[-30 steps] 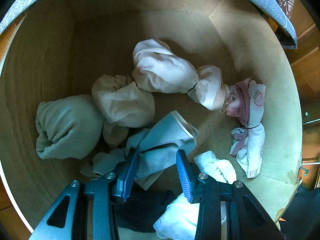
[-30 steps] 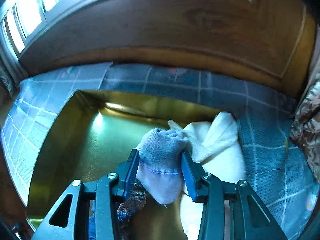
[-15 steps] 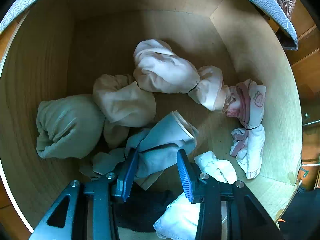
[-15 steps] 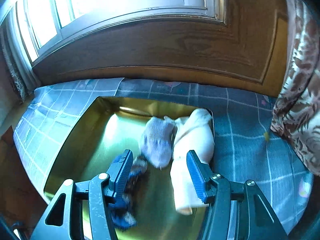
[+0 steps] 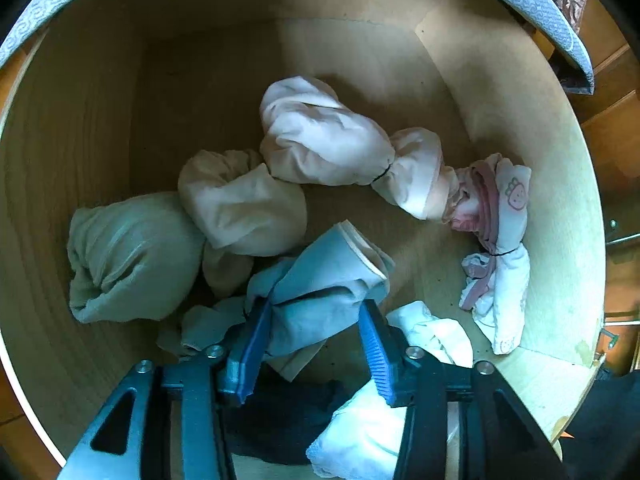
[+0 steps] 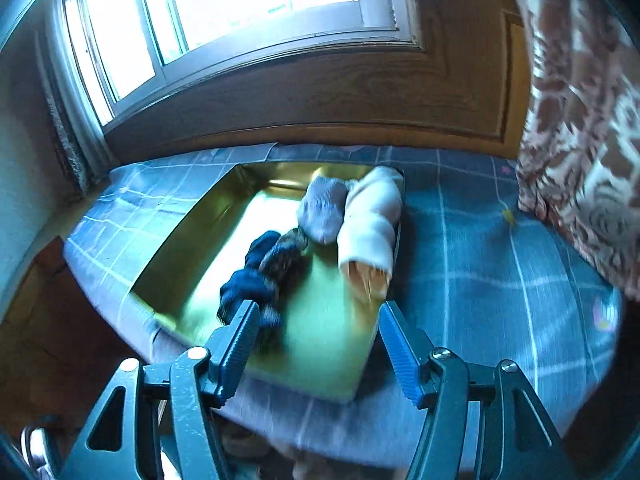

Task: Organize soft objects
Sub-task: 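Move the right gripper back over the open drawer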

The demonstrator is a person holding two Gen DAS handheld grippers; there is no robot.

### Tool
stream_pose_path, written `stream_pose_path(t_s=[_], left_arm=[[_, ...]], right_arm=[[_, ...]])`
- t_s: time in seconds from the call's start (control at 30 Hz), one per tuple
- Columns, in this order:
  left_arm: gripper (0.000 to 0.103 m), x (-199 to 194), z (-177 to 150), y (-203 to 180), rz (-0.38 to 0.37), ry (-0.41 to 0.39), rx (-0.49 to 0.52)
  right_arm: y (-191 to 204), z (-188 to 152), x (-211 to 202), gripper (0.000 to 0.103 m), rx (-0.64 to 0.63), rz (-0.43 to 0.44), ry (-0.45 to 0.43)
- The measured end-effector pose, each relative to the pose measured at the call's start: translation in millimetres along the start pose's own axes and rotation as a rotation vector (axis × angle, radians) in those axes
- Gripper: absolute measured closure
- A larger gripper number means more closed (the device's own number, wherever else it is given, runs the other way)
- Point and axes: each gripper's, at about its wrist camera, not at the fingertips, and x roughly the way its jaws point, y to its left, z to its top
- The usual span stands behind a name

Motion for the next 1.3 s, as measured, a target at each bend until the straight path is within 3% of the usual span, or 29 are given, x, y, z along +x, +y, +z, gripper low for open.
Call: stream_pose_path(t_s=[0.1, 0.47, 0.67, 1.0, 1.3], left_arm=[[0.048, 1, 2, -1, -0.023, 0.007, 0.003], [0.047, 8, 12, -14, 0.026, 0.024, 0.057], [0.047, 9, 15, -15, 0.015, 0.016, 0.039], [0.047, 4, 4, -5, 0.028, 0.020, 0.090], [0.047, 0, 1, -8, 0.021, 0.020, 0.126]], right_arm=[[-6, -26, -15, 0.037, 0.008, 0.013, 0.011], [-19, -124, -20, 0.036, 0.002, 0.013, 0.157], [-25, -168, -11, 0.036, 0.026, 0.021, 0.231], [-32, -214, -15, 0.035, 0.088, 0.012, 0.292], [-21, -230, -22, 0.034, 0.105, 0.015, 0.292]])
